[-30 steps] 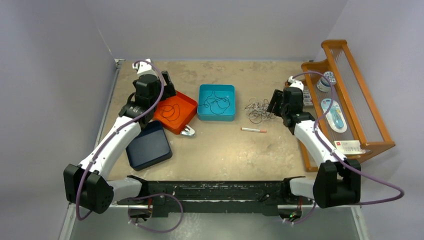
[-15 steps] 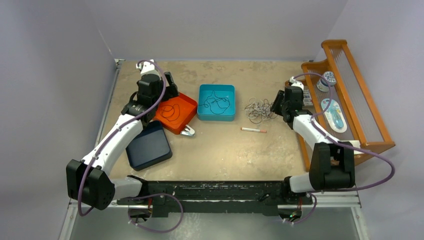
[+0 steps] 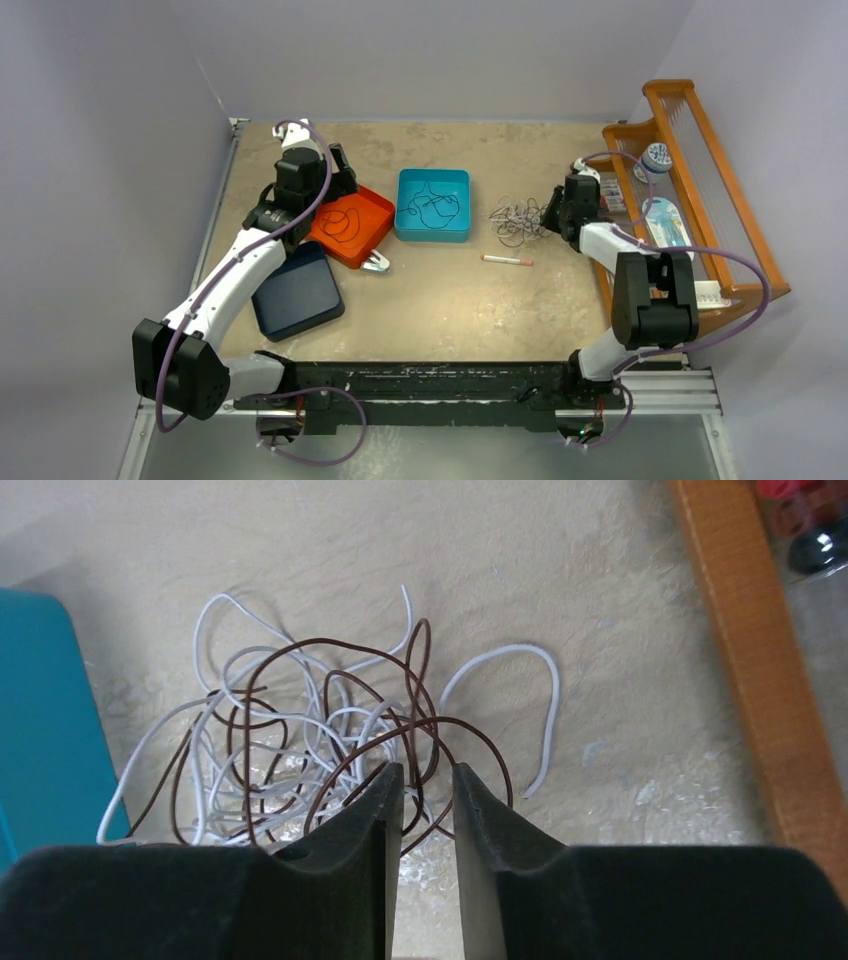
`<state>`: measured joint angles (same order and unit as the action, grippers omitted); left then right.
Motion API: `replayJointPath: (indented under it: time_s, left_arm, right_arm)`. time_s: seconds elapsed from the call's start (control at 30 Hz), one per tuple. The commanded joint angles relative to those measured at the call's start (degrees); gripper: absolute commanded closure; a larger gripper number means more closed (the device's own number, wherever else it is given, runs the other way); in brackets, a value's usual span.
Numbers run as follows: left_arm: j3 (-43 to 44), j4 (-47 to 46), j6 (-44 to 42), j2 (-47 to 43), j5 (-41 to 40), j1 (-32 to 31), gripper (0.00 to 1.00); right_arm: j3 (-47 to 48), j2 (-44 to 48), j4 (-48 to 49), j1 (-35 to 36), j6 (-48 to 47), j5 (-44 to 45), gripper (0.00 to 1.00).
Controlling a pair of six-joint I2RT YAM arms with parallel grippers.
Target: Untangle the cables
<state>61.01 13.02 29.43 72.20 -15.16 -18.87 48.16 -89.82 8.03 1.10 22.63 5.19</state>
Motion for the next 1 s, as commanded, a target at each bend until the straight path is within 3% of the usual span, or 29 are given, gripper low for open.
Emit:
replayJointPath:
  time_s: [0.0, 0.1, 0.27, 0.43, 0.77, 0.97]
  left_arm:
    - [0.60, -1.93, 0.40, -0.79, 0.41, 0.23, 0.18]
    - [0.36, -2.06, 0.49, -1.20, 0.29, 0.23, 0.18]
    - [0.75, -1.31, 0.01, -1.40, -0.79, 0.21, 0.19]
    - [-0.03, -2.39, 0.52, -2.26, -1.45, 0.22, 0.17]
    - [-0.71, -5.79, 0.73, -2.24, 4.65, 0.41, 0.03]
    - [-1.63, -11.81, 1.91, -2.08, 12.47, 0.42, 0.03]
  right_arm:
    - [1.49, -1.25, 4.66, -0.40, 1.09, -1.40, 0.77]
    - [0.60, -0.68, 6.31, -0.40, 1.48, -2.25, 0.88]
    - [-1.39, 4.46, 7.64, -0.44, -0.09, -1.75, 1.00]
    - [-1.54, 12.37, 6.27, -0.41, -4.40, 1.04, 1.00]
    - [0.49, 22.92, 4.86, -0.40, -10.21, -11.54, 1.00]
    - [1.91, 27.83, 5.76, -0.44, -9.83, -18.01, 1.00]
